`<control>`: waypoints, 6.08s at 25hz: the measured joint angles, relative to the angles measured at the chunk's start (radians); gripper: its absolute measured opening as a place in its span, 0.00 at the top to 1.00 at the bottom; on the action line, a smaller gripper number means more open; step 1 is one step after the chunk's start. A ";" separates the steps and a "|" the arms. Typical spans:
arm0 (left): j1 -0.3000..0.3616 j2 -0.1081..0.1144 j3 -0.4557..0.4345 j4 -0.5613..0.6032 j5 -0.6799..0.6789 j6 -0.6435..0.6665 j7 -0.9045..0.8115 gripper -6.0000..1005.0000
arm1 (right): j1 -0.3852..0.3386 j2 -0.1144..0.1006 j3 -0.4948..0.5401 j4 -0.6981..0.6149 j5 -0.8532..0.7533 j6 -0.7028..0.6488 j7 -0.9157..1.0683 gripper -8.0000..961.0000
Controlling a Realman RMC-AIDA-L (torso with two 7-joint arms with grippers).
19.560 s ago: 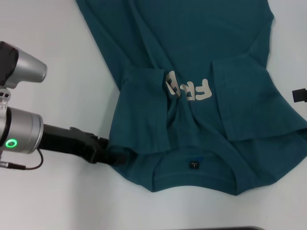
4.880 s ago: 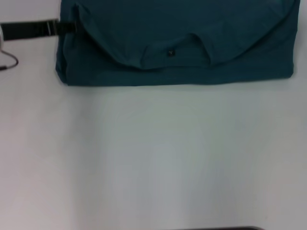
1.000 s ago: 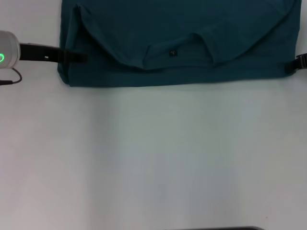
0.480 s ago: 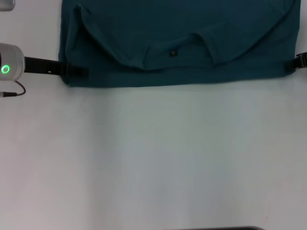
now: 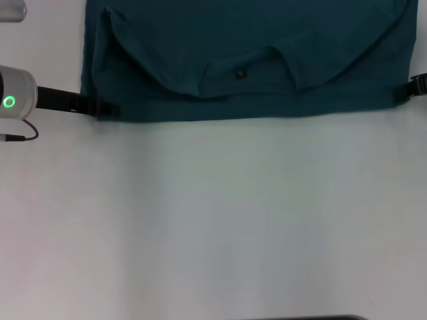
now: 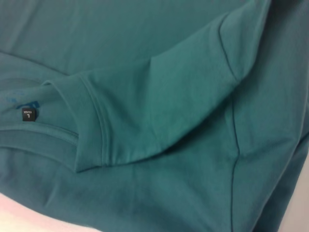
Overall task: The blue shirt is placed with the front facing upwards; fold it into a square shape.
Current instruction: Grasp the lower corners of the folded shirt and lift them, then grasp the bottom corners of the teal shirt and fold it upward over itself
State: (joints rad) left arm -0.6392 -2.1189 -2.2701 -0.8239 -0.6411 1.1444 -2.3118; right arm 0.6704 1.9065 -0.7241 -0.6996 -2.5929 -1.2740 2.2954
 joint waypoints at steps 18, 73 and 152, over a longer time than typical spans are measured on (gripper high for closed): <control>-0.019 0.028 -0.048 0.030 -0.034 0.022 0.021 0.96 | -0.027 -0.006 0.042 -0.075 0.050 -0.103 -0.021 0.95; -0.041 0.096 -0.236 -0.077 -0.197 0.251 0.011 0.97 | 0.003 -0.060 0.177 -0.284 0.081 -0.272 0.001 0.95; 0.262 -0.006 -0.328 -0.181 -0.287 0.772 0.122 0.97 | -0.316 -0.012 0.356 -0.311 0.110 -0.610 -0.097 0.95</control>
State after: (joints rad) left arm -0.3775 -2.1252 -2.5983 -1.0048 -0.9281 1.9160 -2.1897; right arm 0.3539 1.8944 -0.3679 -1.0103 -2.4827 -1.8837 2.1986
